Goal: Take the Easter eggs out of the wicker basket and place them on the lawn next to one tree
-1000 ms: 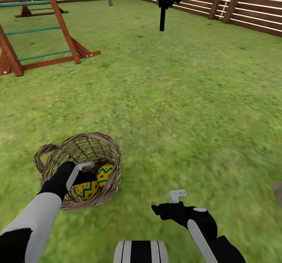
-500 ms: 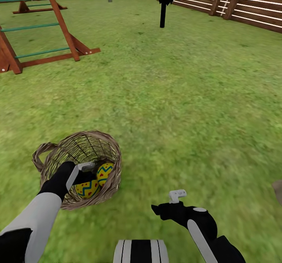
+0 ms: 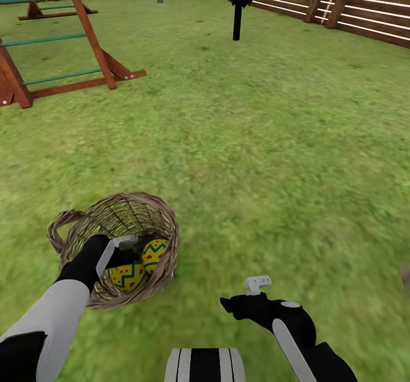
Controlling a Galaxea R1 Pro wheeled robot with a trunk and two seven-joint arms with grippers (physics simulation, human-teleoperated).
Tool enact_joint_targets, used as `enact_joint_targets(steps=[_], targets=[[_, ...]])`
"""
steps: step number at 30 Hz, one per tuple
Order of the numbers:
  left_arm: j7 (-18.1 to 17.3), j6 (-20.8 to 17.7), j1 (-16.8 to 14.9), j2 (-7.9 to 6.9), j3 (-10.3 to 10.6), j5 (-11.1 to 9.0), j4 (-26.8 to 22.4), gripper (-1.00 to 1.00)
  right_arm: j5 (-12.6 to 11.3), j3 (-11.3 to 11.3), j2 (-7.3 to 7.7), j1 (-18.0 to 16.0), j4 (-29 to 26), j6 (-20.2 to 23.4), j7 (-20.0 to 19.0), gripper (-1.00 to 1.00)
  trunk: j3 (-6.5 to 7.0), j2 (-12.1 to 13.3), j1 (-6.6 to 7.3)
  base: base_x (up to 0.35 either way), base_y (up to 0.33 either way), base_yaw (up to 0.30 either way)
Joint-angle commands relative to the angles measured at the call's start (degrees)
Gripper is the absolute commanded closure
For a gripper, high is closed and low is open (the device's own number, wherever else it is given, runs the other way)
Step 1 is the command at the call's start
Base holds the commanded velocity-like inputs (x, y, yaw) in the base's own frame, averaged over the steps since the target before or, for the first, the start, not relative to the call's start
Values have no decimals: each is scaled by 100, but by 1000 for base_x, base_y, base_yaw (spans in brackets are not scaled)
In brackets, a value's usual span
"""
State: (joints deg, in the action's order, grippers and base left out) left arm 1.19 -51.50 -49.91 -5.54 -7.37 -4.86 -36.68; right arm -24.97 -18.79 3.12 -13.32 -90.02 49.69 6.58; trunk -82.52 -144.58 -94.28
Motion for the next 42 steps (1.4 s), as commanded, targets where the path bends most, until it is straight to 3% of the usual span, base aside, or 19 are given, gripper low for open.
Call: enact_joint_targets(steps=[1,17,22,27,42], targets=[[13,-26,-1,0,-10,-41,-5,-100,-60,-11,5,-2,-6,15,59,-100,-4,-1,0,44,38,0],[54,-26,-9,-34,-18,-33,3,-100,-60,-6,5,-3,-6,15,55,-100,-4,-1,0,8,7,0],[341,-20,-10,-35,-56,-38,5,-100,-60,-3,5,-1,-6,15,54,-100,-4,-1,0,0,0,0],[498,-18,-8,-35,-225,-41,13,-100,-60,-2,5,-2,-6,15,55,-100,-4,-1,0,0,0,0],[434,-35,-1,-26,-283,-58,47,-100,-60,-2,5,-4,-6,15,54,-100,-26,-3,-2,0,0,0]])
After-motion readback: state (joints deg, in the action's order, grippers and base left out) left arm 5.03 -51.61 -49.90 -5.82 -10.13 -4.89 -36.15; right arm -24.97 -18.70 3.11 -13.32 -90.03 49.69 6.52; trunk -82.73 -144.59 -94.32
